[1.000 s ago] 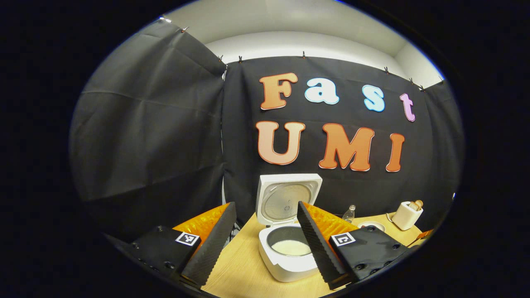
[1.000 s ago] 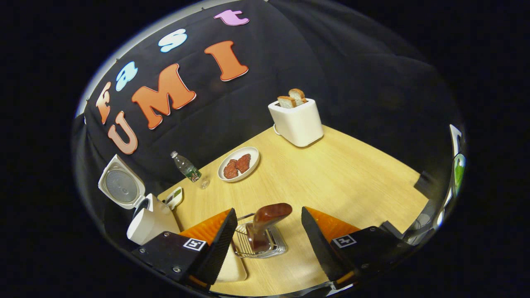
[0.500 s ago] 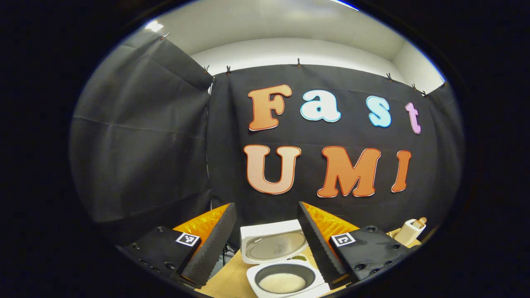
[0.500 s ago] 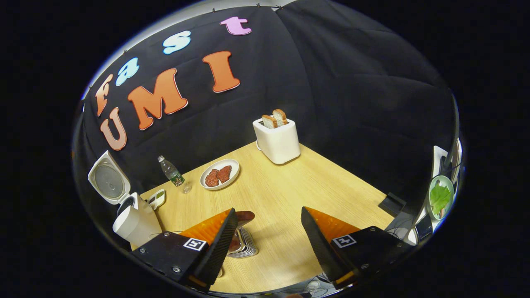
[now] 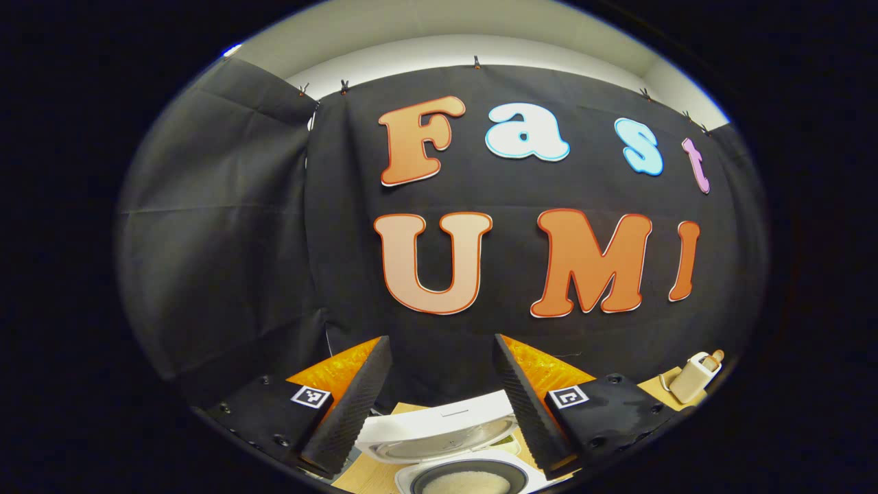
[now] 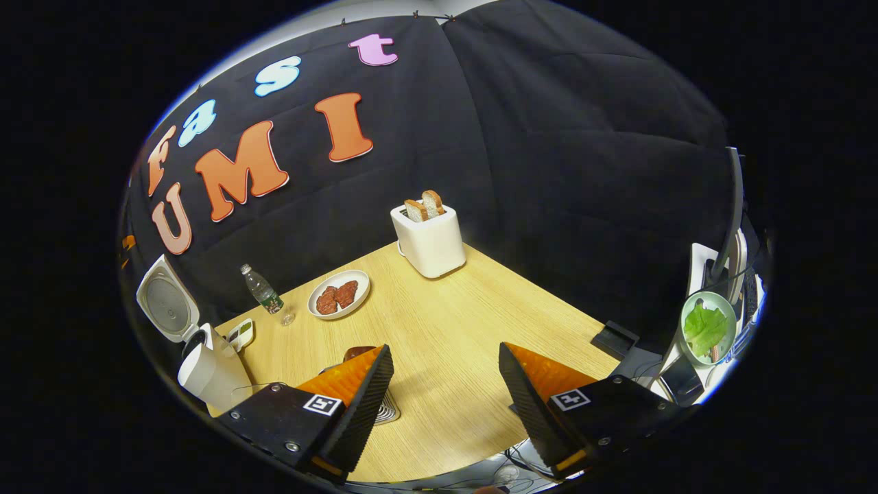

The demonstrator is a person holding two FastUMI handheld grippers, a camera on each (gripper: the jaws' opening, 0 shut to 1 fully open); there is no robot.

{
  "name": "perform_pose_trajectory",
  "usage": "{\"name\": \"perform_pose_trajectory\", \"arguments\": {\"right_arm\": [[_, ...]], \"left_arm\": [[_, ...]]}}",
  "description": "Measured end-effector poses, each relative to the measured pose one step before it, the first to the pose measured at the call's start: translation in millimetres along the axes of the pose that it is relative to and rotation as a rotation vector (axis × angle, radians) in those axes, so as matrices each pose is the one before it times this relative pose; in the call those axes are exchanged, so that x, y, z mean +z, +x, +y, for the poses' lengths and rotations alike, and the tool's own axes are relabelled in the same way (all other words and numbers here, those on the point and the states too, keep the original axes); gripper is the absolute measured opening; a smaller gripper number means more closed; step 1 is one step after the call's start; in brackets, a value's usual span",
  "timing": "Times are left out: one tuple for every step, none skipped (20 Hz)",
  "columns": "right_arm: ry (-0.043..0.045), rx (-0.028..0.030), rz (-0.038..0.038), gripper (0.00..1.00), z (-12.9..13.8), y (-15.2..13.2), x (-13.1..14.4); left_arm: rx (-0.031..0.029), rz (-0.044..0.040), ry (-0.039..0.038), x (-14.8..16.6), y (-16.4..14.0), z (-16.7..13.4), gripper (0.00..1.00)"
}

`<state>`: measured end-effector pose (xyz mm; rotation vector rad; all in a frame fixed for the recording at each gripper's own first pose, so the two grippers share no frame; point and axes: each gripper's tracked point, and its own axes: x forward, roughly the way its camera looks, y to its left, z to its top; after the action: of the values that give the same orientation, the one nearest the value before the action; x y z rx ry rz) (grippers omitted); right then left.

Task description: Close the left gripper, press the button to open the rice cooker; take a wooden spoon from the chopstick holder with the right hand, scoop a spoonful of rice and pour it into the rice cooker, then put the wooden spoon back into the chopstick holder.

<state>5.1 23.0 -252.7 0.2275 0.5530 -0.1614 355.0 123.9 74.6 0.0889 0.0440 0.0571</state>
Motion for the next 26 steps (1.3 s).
{"name": "perform_pose_trajectory", "arguments": {"right_arm": [[-0.00391, -0.00518, -0.00358, 0.95, -1.09, -3.51, 0.38], [-0.00504, -0.00465, -0.00315, 0.95, -0.85, -2.93, 1.51], [-0.00366, -0.00466, -0.00275, 0.95, -1.52, -2.96, 1.34], [-0.00009, -0.00326, -0.00412, 0.95, -0.91, -1.85, 1.95], [0.00261, -0.00207, -0.00703, 0.95, -0.83, -2.91, 3.15], [0.00097, -0.00295, -0.00727, 0.95, -0.08, -1.6, 2.36], [-0.00185, -0.00453, -0.00603, 0.95, -0.38, -2.12, 2.83], [-0.00411, -0.0034, -0.00403, 0.95, -1.5, -2.22, 2.18], [-0.00387, -0.00166, -0.00435, 0.95, 1.0, -1.94, 2.63], [-0.00369, 0.00028, -0.00762, 0.95, 1.38, -1.6, 5.19], [-0.00825, -0.00095, -0.00998, 0.95, 2.26, -1.91, 5.73], [-0.01071, 0.00092, -0.01364, 0.95, 1.95, -0.93, 6.51], [-0.01179, 0.00307, -0.01583, 0.95, 3.39, -2.77, 7.58], [-0.01253, 0.00489, -0.01523, 0.95, 4.14, -2.13, 7.63], [-0.01254, 0.00604, -0.01472, 0.95, 4.49, -1.27, 7.47], [-0.01093, 0.00717, -0.01056, 0.95, 4.23, -0.22, 8.28], [-0.00908, 0.0094, -0.01052, 0.95, 5.89, -2.12, 8.34], [-0.00953, 0.0088, -0.0151, 0.95, 6.27, 0.06, 9.31], [-0.01365, 0.00594, -0.02111, 0.95, 5.31, -2.11, 10.11], [-0.01687, 0.00612, -0.01781, 0.95, 5.19, 0.35, 10.21], [-0.01605, 0.00934, -0.013, 0.95, 5.78, -1.27, 8.62], [-0.01229, 0.01446, -0.00992, 0.95, 6.77, -0.81, 7.5], [-0.0091, 0.02126, -0.01301, 0.95, 8.8, -1.12, 7.44], [-0.00573, 0.02462, -0.01349, 0.95, 6.71, -1.64, 5.56], [-0.00039, 0.0294, -0.01222, 0.95, 9.52, -1.68, 4.63], [-0.00024, 0.02561, -0.00682, 0.95, 8.07, 0.1, 0.83]], "left_arm": [[-0.00497, 0.0145, -0.00643, -5.91, 10.57, -3.58, 0.99], [0.00435, 0.01792, 0.00226, -7.34, 8.52, -0.04, 0.99], [0.0183, 0.02359, 0.00955, -9.54, 10.74, 4.77, 0.99], [0.00717, 0.01949, -0.00528, -6.98, 6.33, 1.79, 1.0], [0.00129, 0.01915, -0.01824, -6.67, 5.72, -0.07, 0.99], [0.00313, 0.01386, -0.0157, -6.28, 5.48, 1.65, 1.0], [0.00626, 0.01164, -0.01028, -5.49, 5.85, 3.08, 1.0], [0.00037, 0.0166, -0.00433, -6.92, 4.74, 1.55, 1.0], [0.00175, 0.01811, -0.00403, -7.92, 5.43, 0.47, 0.99], [0.00414, 0.02019, -0.00593, -7.85, 4.16, 2.0, 0.99], [0.00131, 0.01636, -0.01036, -5.87, 3.18, 0.78, 0.99], [-0.00395, 0.01449, -0.01684, -4.77, 2.36, 0.67, 1.0], [0.01533, 0.01217, -0.0054, -2.13, -1.73, 3.0, 0.99], [0.00895, 0.00733, 0.01533, -4.39, 0.92, 3.34, 1.0], [-0.00143, -0.00628, 0.0044, -2.03, -2.47, -1.12, 0.96], [-0.00647, 0.00204, -0.00135, 0.37, -1.69, -3.28, 0.99], [-0.00241, -0.00076, 0.0016, -0.83, -2.63, -1.22, 0.96], [-0.00796, 0.00376, 0.00152, -0.77, -2.19, -1.19, 0.99], [-0.00342, -0.00016, -0.00169, -0.71, -2.71, -1.23, 0.99], [-0.00444, 0.00174, 0.00231, -1.44, -3.32, -2.23, 0.99], [-0.0062, 0.00151, 0.00015, -1.54, -4.91, -1.58, 0.99], [-0.00623, 0.0074, -0.00417, -2.79, -4.56, -1.13, 0.97], [-0.0052, 0.00727, -0.00346, -2.54, -5.4, -2.11, 0.98], [-0.00522, 0.00739, -0.00206, -3.9, -4.58, -2.83, 0.99], [-0.00323, 0.0033, -0.00323, -2.98, -6.67, -2.17, 0.97], [-0.00202, 0.00273, -0.00152, -5.65, -7.75, -3.31, 0.97]]}}
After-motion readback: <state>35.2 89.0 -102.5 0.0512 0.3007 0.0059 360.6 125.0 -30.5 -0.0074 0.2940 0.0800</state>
